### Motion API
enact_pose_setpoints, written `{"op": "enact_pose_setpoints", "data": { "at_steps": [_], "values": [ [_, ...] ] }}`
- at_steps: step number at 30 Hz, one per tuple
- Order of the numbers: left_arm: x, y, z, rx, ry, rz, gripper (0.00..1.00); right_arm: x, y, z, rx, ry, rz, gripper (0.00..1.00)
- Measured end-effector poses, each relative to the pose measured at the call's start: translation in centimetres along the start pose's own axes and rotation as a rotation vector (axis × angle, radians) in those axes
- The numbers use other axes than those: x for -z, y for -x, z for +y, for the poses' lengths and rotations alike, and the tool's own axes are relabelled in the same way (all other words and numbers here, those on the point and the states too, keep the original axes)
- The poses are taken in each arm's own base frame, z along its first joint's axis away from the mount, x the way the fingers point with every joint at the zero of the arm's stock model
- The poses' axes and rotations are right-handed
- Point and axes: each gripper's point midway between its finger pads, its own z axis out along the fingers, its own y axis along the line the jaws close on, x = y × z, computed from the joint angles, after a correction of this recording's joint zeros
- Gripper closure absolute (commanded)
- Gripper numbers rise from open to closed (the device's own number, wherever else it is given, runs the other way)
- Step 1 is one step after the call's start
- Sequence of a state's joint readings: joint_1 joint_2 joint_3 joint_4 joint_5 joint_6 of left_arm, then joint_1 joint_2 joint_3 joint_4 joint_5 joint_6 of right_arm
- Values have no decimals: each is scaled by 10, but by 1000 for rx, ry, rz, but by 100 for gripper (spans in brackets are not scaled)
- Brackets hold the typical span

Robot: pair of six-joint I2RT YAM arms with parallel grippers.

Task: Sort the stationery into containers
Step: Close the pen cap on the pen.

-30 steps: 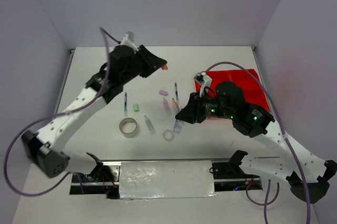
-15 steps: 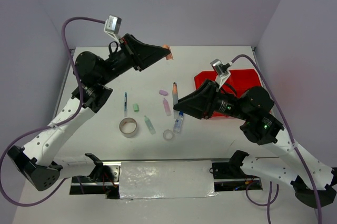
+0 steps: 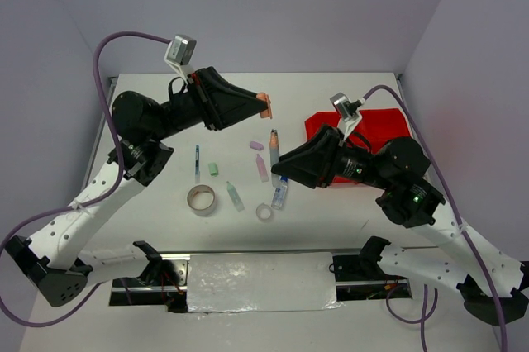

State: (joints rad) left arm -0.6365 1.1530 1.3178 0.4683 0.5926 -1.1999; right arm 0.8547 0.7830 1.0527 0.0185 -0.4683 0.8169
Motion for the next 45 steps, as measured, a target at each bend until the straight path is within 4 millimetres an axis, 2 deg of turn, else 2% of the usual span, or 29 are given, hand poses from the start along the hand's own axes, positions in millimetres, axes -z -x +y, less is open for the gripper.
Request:
{"op": "enact_pose_setpoints", "data": {
  "at_steps": [3, 10, 25, 32, 45],
  "values": [
    [1, -4, 1, -2, 9, 11, 88, -2, -4, -6, 2, -18, 17, 98],
    [3, -14, 8, 21, 46, 36, 90, -4, -13, -17, 5, -54, 58, 98],
    [8, -30, 17, 27, 87, 75, 92, -4, -14, -18, 21, -55, 60, 98],
    [14, -41, 28, 48, 109, 88, 91, -3, -15, -18, 19, -55, 66, 98],
    [16, -44, 19, 33, 54, 98, 92, -4, -14, -19, 21, -61, 59, 99]
  ]
}}
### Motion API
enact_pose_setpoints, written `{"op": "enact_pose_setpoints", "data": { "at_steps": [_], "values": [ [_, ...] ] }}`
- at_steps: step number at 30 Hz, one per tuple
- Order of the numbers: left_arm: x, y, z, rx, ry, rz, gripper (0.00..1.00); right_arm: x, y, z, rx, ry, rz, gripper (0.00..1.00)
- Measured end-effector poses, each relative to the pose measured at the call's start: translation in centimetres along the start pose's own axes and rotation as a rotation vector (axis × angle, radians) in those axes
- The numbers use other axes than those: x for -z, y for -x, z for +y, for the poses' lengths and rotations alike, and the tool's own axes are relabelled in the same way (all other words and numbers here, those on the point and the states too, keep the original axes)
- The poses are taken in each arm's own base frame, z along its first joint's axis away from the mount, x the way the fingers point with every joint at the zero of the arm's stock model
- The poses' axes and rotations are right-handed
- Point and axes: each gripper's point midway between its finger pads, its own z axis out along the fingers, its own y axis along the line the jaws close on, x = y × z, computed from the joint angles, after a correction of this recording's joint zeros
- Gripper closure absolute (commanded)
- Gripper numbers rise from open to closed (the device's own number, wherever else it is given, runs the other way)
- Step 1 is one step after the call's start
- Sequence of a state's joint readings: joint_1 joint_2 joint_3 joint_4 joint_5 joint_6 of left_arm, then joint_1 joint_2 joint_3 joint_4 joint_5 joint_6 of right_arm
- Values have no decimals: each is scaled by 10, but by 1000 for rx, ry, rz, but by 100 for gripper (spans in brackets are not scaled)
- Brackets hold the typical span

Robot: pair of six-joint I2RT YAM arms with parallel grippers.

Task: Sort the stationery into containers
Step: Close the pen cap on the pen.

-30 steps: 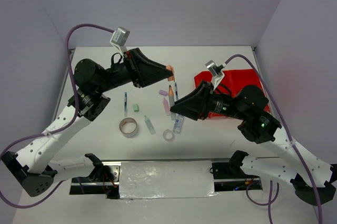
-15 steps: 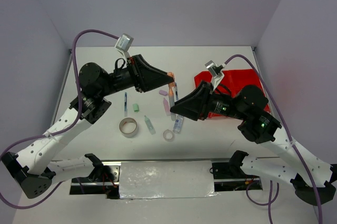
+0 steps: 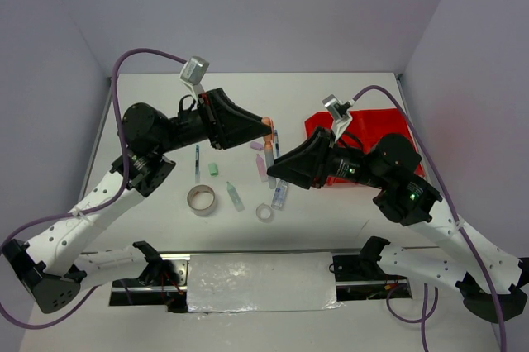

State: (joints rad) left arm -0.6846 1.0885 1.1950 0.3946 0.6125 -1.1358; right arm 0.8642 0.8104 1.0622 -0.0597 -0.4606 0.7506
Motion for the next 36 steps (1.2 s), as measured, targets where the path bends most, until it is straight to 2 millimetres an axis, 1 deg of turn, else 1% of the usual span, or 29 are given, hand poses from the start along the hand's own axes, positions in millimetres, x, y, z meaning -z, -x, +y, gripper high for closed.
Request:
{"op": "enact_pose_setpoints", "data": {
  "at_steps": [3, 7, 13, 14, 16, 17, 21, 26, 28, 30, 31, 34, 36],
  "values": [
    [0, -1, -2, 8, -15, 2, 92, 0, 0, 0, 1, -2, -1, 99],
    [1, -6, 1, 20, -13, 12, 92, 0, 3, 0, 8, -7, -6, 99],
    [3, -6, -4, 11, -9, 2, 90, -2, 6, 3, 11, -2, 4, 99],
    [4, -6, -5, 7, -8, 0, 86, -2, 6, 3, 14, 0, 6, 99],
    [4, -6, -6, -3, -7, -4, 83, -3, 7, 4, 26, 0, 11, 99],
    [4, -5, -7, -5, -7, -8, 80, -3, 8, 4, 37, 1, 10, 99],
    [3, -4, -8, -17, -3, -25, 73, -5, 9, 3, 65, 2, 11, 99],
    [3, 0, -6, -40, 21, -57, 59, -13, 11, -2, 93, 9, 11, 99],
    [2, 1, -5, -44, 27, -65, 56, -16, 12, -3, 108, 11, 17, 99],
    [2, 1, -6, -45, 26, -66, 50, -19, 14, -3, 133, 15, 20, 100],
    [2, -2, -7, -39, 23, -52, 45, -21, 17, -2, 152, 19, 13, 100],
    [2, -14, -9, -18, 17, -8, 44, -24, 27, 1, 195, 28, -5, 100],
    [2, -16, -9, -17, 17, -1, 45, -23, 29, 3, 216, 34, -10, 100]
  ]
}}
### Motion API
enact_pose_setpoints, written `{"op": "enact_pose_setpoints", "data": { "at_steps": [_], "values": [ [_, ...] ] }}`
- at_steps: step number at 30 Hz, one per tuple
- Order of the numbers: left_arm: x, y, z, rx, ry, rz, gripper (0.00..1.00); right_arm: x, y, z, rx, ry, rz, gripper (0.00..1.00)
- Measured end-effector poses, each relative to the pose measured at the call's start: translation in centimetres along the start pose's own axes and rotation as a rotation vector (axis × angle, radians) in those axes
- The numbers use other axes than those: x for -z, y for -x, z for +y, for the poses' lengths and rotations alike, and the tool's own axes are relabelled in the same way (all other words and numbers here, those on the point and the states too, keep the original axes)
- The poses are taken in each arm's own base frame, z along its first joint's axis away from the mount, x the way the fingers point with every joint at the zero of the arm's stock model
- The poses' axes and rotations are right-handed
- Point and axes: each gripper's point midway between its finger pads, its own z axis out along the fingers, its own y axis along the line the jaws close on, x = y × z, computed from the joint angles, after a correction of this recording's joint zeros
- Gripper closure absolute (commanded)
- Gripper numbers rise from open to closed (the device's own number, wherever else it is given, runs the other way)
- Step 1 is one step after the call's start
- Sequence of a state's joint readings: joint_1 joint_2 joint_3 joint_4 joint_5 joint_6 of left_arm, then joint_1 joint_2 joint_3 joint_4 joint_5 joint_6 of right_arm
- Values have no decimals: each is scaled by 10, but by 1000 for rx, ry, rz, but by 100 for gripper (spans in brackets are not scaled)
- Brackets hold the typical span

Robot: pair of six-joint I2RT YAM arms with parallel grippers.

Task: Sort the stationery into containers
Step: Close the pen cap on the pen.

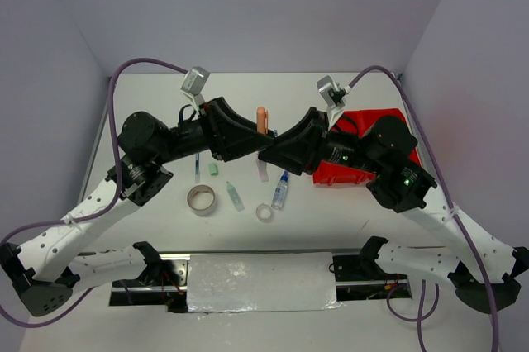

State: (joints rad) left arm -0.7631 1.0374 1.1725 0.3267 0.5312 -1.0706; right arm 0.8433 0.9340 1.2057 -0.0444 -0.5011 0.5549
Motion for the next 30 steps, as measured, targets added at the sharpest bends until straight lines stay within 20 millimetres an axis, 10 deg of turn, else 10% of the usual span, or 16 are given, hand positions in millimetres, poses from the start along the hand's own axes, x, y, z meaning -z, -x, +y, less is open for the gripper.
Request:
{"op": "enact_pose_setpoints", "data": {
  "at_steps": [9, 12, 13, 16, 30],
  "values": [
    [1, -2, 2, -40, 11, 17, 78, 1, -3, 0, 17, 3, 12, 98],
    [1, -3, 1, -44, 8, 23, 93, 2, -4, 1, 18, 14, 19, 83],
    [1, -3, 1, -51, 6, 27, 98, 2, -4, 2, 19, 20, 23, 61],
    [1, -3, -2, -63, -1, 36, 100, 3, -7, 5, 28, 41, 37, 43],
    [7, 4, -16, -177, -40, 7, 100, -12, -7, 3, 39, 72, 74, 37]
  ]
}}
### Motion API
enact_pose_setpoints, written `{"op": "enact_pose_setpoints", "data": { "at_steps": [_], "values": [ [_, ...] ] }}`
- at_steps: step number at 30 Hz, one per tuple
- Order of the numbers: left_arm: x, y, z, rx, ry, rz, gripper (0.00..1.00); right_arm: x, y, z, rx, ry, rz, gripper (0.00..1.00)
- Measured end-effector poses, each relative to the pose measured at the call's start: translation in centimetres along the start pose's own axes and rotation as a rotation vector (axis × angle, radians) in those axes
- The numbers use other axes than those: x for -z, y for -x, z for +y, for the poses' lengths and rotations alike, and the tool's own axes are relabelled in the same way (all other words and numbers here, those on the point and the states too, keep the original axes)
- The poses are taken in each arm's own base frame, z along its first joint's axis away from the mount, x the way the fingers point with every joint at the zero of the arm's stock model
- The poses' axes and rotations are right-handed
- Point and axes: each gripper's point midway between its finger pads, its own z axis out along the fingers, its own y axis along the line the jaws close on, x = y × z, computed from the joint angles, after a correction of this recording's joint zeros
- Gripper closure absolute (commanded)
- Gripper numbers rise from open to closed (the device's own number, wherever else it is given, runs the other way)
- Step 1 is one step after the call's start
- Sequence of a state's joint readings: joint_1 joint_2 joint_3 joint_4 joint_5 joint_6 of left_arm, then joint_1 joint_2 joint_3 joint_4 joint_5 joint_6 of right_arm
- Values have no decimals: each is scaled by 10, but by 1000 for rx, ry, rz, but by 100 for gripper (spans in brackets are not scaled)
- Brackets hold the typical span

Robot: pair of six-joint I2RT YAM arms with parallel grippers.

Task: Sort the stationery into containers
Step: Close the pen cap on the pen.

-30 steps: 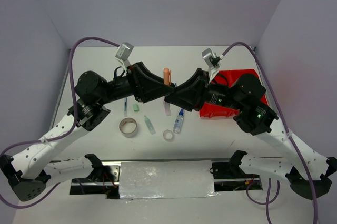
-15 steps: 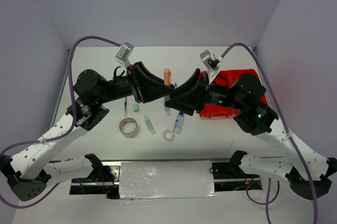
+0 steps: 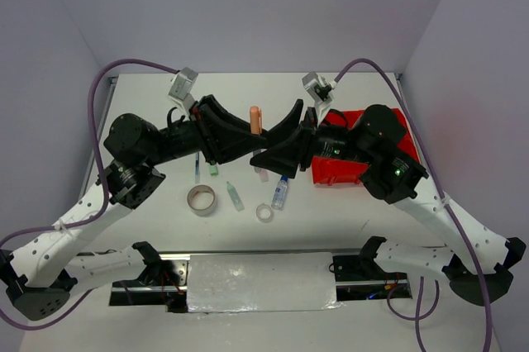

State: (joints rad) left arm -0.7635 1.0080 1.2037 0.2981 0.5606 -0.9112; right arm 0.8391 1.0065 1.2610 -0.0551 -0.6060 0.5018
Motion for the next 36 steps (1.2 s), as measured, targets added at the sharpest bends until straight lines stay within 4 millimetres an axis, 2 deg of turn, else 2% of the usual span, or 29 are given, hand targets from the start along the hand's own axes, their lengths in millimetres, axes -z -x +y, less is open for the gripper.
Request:
{"op": "enact_pose_setpoints", "data": {
  "at_steps": [6, 14, 16, 18, 19, 21, 22, 24, 27, 28, 31, 32, 34, 36],
  "values": [
    [5, 1, 2, -25, 22, -28, 100, -3, 7, -1, -5, -8, -23, 41],
    [4, 8, 4, -31, 37, -67, 100, -10, 14, -2, -2, 1, -41, 41],
    [4, 9, 5, -31, 40, -72, 100, -11, 14, -3, -1, 0, -44, 43],
    [4, 10, 6, -33, 46, -79, 100, -12, 15, -3, 0, 3, -47, 53],
    [4, 10, 7, -32, 49, -80, 100, -12, 16, -2, 1, 5, -50, 69],
    [3, 12, 8, -41, 53, -92, 100, -12, 17, 0, 0, 8, -56, 84],
    [3, 13, 8, -45, 54, -95, 99, -12, 17, 0, -6, 7, -59, 97],
    [3, 14, 9, -55, 56, -98, 89, -13, 18, -1, -4, 2, -64, 100],
    [3, 13, 10, -53, 69, -91, 65, -12, 17, -3, -2, -3, -66, 100],
    [3, 13, 11, -53, 74, -86, 47, -12, 17, -3, 1, -5, -66, 100],
    [1, 13, 10, -59, 86, -67, 19, -11, 16, -4, 19, -11, -70, 100],
    [1, 12, 9, -53, 89, -61, 16, -10, 15, -6, 24, -15, -70, 100],
    [1, 11, 10, -52, 95, -52, 1, -9, 12, -8, 28, -23, -68, 100],
    [2, 9, 11, -46, 103, -45, 1, -8, 9, -10, 30, -31, -65, 100]
  ]
}}
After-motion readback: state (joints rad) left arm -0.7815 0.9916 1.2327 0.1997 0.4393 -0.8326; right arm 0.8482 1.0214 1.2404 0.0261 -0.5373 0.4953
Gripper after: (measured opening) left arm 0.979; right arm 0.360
